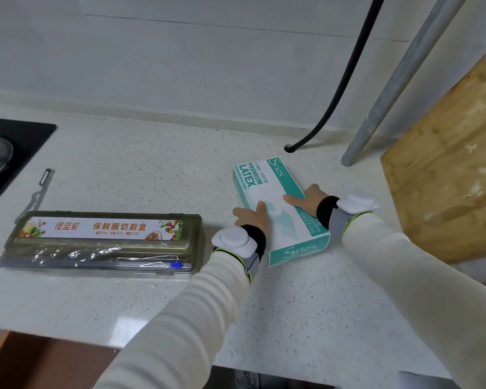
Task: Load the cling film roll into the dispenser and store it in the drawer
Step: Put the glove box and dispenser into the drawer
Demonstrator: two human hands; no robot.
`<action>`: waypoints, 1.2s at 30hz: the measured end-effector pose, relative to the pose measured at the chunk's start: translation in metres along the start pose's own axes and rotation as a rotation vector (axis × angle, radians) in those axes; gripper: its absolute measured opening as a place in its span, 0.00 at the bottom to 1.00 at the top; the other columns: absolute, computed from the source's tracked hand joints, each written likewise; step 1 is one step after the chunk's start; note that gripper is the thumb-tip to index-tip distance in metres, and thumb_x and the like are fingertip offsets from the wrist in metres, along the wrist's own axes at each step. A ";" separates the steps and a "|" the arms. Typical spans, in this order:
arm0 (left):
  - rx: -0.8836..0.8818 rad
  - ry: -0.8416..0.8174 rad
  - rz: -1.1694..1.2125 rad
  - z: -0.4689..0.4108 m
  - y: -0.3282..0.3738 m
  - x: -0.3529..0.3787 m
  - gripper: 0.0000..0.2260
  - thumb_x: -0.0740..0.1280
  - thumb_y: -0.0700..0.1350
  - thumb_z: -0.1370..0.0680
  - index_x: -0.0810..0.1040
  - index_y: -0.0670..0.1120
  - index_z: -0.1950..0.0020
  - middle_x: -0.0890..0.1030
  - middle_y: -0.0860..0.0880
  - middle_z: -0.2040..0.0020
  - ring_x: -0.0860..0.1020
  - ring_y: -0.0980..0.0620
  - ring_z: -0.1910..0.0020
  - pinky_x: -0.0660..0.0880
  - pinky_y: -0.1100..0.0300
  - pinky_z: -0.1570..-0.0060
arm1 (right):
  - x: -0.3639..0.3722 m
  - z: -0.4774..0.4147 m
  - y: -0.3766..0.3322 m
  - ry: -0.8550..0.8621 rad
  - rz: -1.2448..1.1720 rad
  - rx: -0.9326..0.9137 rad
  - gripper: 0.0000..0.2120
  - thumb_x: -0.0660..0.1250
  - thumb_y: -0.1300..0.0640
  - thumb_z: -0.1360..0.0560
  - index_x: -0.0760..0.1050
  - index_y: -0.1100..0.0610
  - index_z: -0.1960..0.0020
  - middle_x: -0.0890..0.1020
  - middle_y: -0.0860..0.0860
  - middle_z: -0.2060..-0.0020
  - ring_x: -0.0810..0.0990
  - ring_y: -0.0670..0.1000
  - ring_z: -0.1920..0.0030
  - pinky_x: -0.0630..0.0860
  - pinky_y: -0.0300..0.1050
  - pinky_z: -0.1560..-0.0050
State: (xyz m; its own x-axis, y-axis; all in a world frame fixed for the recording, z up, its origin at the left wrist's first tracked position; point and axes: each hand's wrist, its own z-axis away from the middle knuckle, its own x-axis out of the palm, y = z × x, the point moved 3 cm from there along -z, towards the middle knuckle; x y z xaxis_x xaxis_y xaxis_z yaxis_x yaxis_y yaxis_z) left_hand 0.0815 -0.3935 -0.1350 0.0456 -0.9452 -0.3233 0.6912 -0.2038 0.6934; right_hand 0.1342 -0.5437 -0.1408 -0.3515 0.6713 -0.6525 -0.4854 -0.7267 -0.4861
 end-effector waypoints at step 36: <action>0.227 0.609 0.443 0.140 -0.183 -0.374 0.25 0.52 0.56 0.19 0.66 0.39 0.31 0.73 0.42 0.34 0.74 0.46 0.42 0.70 0.58 0.44 | 0.239 0.277 -0.270 -0.433 0.268 -0.913 0.30 0.70 0.51 0.27 0.62 0.53 0.29 0.75 0.50 0.36 0.77 0.46 0.49 0.70 0.31 0.46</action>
State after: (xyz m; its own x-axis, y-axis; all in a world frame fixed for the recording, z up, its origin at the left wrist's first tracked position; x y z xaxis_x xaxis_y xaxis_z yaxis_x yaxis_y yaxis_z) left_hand -0.1636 -0.0382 -0.0507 0.7154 -0.6575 -0.2364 0.3550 0.0507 0.9335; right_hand -0.0409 -0.1465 -0.0044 -0.7023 0.3355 -0.6278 0.3770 -0.5728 -0.7278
